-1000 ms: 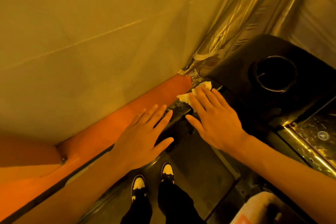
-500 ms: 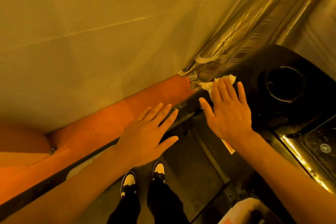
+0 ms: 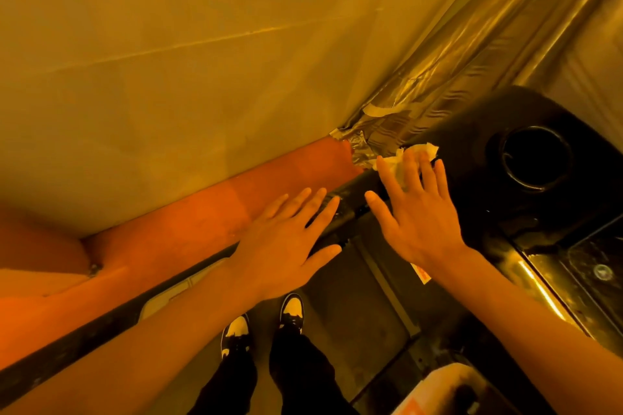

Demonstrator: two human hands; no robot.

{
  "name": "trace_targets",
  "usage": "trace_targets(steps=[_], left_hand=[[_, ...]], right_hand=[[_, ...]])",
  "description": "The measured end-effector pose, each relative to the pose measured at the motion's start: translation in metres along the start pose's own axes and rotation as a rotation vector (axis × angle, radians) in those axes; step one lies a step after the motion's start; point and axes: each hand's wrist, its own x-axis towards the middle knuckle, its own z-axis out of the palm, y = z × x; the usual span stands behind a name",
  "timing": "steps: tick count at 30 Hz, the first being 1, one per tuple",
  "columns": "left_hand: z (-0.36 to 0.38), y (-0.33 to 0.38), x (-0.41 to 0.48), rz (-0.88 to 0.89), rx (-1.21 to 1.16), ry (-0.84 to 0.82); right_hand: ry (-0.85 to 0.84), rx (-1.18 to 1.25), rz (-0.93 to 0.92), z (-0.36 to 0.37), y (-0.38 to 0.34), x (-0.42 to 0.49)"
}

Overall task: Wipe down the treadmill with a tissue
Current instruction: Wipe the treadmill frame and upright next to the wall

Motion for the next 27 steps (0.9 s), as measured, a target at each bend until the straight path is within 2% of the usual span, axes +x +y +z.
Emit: trace_targets(steps=[6,12,16,18,20,22,24,25,27], left_hand=[[-0.008,-0.003,-0.009,-0.007,0.023,0.035],[-0.008,-0.021,-0.036,-0.125,0.028,0.041],[-0.003,-0.023,-0.039,-0.148,0.076,0.001],[-0.003,-0.022,-0.038,-0.135,0.092,0.006],[-0.003,-0.022,-0.04,-0.117,0.107,0.014],[-0.002,-0.023,-0.043,-0.109,0.107,0.013],[0.001,-0.023,-0.047,-0.102,0.099,0.014],[0.003,-0.022,-0.048,-0.095,0.098,0.015],[0.005,-0.022,-0.049,-0.086,0.097,0.022]], right_hand=[[0.017,-0.005,-0.012,-0.005,0.01,-0.001],[-0.017,0.066,-0.009,-0.007,0.001,-0.005],[-0.101,0.203,-0.206,0.0,-0.047,-0.034],[-0.117,0.164,-0.245,0.002,-0.044,-0.037],[-0.059,0.05,-0.192,0.001,-0.018,-0.029],[-0.015,-0.047,-0.055,-0.004,0.015,-0.015],[-0.015,-0.039,0.061,-0.008,0.021,-0.007],[-0.021,0.015,0.061,-0.008,0.011,-0.008],[-0.063,0.141,-0.07,-0.003,-0.02,-0.023]])
